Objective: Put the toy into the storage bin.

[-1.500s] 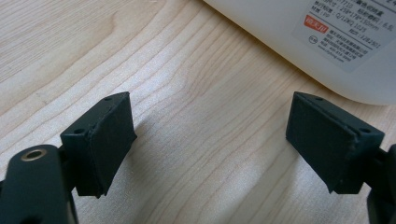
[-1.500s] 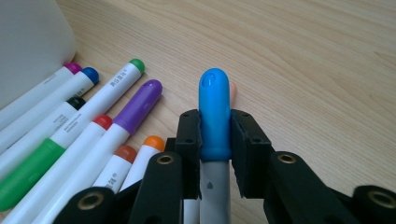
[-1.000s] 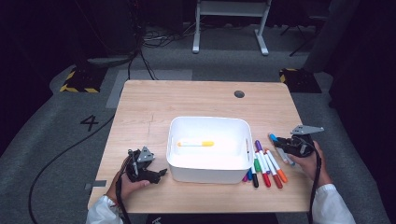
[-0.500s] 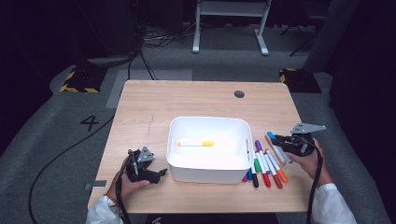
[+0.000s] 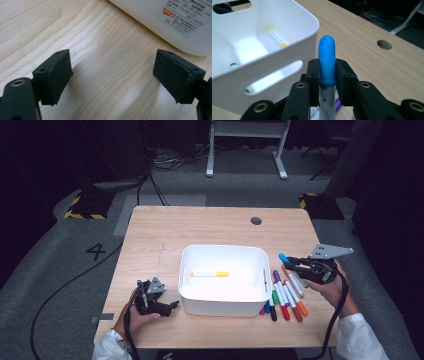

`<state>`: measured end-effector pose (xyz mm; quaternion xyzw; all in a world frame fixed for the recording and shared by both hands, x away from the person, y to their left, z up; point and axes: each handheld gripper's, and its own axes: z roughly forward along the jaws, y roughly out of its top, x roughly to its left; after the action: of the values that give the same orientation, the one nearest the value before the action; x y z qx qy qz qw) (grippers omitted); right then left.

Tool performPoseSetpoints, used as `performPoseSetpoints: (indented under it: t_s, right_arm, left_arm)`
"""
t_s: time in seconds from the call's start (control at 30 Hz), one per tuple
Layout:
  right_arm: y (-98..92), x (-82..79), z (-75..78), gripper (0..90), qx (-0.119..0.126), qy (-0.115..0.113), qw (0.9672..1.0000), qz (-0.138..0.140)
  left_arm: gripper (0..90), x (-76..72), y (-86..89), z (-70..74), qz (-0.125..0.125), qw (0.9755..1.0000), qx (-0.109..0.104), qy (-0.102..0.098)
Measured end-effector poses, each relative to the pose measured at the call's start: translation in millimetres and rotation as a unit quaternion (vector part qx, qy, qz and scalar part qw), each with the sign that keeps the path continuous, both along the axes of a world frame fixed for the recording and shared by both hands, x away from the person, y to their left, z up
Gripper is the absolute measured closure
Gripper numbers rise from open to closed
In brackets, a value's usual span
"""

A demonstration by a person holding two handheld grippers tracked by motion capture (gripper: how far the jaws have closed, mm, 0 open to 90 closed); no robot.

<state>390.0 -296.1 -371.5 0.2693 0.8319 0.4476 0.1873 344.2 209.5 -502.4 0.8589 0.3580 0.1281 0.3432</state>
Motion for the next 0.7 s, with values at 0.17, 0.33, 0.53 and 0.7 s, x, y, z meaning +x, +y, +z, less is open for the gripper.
performPoseSetpoints:
  t_s: [0.17,0.33,0.53,0.7]
  right_arm:
    - [18.2,-5.9,20.0,74.7,-0.005,-0.015,0.9996,0.025]
    - [34.9,-11.4,39.2,74.7,-0.009,-0.028,0.9984,0.048]
    - [56.4,-14.3,56.5,74.7,-0.018,-0.038,0.9964,0.073]
    - [78.1,-15.6,64.4,74.7,-0.025,-0.035,0.9945,0.095]
  left_arm:
    - [15.5,-0.2,-0.2,-0.1,-0.001,1.0000,0.000,-0.001]
    - [15.5,-0.1,-0.4,-0.2,-0.003,1.0000,-0.002,-0.001]
    - [15.5,-0.3,-0.4,-0.2,-0.004,1.0000,-0.001,0.000]
    - [15.5,-0.4,-0.4,-0.1,-0.003,1.0000,-0.001,-0.001]
